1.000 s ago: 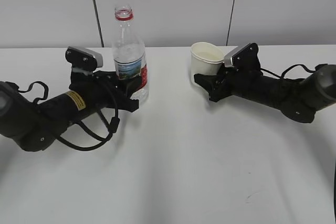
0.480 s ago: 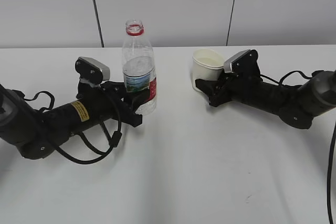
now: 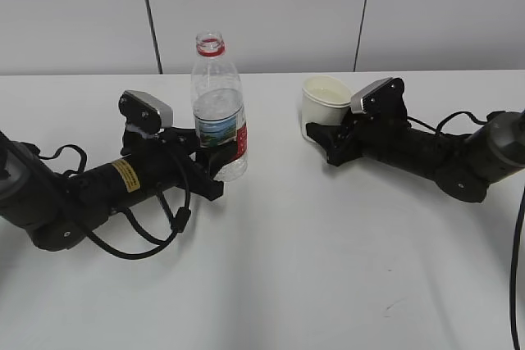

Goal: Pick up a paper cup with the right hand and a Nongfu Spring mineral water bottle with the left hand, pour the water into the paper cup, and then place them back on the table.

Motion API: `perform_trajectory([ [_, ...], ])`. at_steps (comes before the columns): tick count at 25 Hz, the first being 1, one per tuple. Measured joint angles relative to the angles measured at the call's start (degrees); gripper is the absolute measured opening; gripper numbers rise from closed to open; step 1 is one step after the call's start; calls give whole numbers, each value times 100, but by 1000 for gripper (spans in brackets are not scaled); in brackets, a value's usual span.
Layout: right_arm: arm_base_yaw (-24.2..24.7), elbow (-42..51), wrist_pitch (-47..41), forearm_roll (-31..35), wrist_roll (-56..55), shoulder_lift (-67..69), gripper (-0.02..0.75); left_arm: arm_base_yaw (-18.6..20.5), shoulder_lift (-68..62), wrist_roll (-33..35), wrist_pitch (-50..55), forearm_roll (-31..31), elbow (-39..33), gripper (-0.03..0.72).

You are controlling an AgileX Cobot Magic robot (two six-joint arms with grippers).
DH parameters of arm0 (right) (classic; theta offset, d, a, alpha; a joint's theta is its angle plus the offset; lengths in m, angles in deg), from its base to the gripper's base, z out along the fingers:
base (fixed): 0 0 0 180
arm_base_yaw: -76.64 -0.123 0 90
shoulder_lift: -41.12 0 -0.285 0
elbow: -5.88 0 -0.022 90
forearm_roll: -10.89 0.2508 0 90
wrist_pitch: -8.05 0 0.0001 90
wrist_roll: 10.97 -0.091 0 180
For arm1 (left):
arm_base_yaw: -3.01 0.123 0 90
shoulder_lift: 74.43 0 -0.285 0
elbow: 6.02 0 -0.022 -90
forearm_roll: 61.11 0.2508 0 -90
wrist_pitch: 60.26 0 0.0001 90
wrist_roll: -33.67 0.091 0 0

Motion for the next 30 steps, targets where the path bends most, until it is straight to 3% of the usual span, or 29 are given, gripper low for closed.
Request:
perform_trajectory([
  [9, 0, 0, 0, -104, 5, 0, 491, 0, 0, 0, 0, 0, 5, 368],
  [14, 0, -10, 99, -104, 5, 0, 604, 0, 0, 0, 18, 14, 5, 463],
  [17, 0, -21, 148, -104, 5, 0, 633, 0, 0, 0, 18, 14, 5, 491],
  [22, 0, -21, -80, -184, -184, -67, 637, 9, 141, 0, 301, 44, 5, 499],
  [30, 0, 16, -791, -910, -790, -482, 626, 80, 443, -2, 808, 209, -24, 498],
])
